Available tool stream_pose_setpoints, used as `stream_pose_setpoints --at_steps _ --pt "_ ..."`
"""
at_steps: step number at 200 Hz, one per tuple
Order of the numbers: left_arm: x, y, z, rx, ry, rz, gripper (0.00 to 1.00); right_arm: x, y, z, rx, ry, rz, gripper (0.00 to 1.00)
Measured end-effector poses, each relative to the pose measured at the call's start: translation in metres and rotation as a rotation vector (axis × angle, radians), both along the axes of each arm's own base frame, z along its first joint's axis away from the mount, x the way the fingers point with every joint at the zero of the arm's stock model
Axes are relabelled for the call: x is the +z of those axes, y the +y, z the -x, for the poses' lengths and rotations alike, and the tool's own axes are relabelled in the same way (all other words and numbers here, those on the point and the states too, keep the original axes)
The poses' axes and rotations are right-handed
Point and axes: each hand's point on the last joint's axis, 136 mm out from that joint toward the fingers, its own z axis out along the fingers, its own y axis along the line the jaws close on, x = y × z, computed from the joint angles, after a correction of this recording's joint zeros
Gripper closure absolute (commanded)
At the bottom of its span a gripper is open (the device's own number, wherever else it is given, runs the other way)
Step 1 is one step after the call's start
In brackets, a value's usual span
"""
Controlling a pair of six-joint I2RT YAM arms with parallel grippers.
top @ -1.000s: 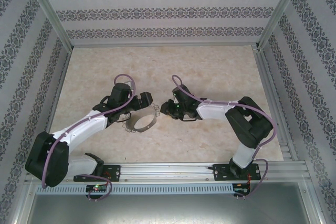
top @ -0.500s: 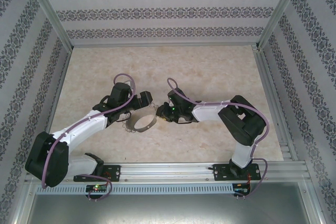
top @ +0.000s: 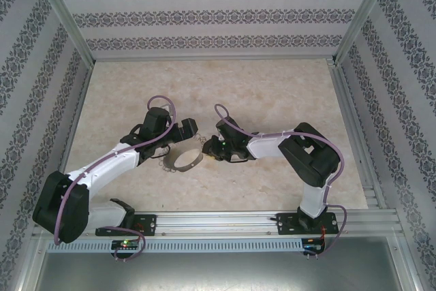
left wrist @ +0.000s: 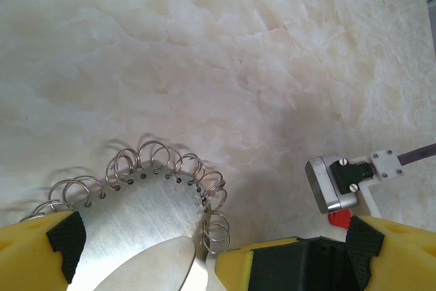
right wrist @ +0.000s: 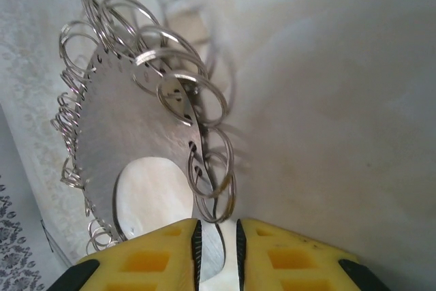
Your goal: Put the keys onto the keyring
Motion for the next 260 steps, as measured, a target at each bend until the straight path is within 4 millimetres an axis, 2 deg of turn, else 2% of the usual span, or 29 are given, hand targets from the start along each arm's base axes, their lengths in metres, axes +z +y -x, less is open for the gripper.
stream_pose_setpoints --at_steps 57,130,189,226,260 --pt "0.001 0.0 0.0 0.001 -0.002 0.0 0.0 -0.001 0.0 -0.002 -0.003 -0.002 -0.002 0.76" --pt "0.001 0.0 0.0 0.002 -0.003 -0.001 0.0 -0.001 -0.002 -0.015 -0.025 -0.01 -0.006 0.79" --pt "0.001 0.0 0.0 0.002 -0.003 -0.001 0.0 0.001 -0.005 -0.021 -0.037 -0.018 -0.012 0.89" --pt "0.001 0.0 0.0 0.002 -0.003 -0.001 0.0 0.003 -0.007 -0.026 -0.04 -0.029 -0.012 1.0" --pt "0.001 0.0 0.0 0.002 -0.003 -0.001 0.0 0.004 -0.008 -0.025 -0.028 -0.038 -0.009 1.0"
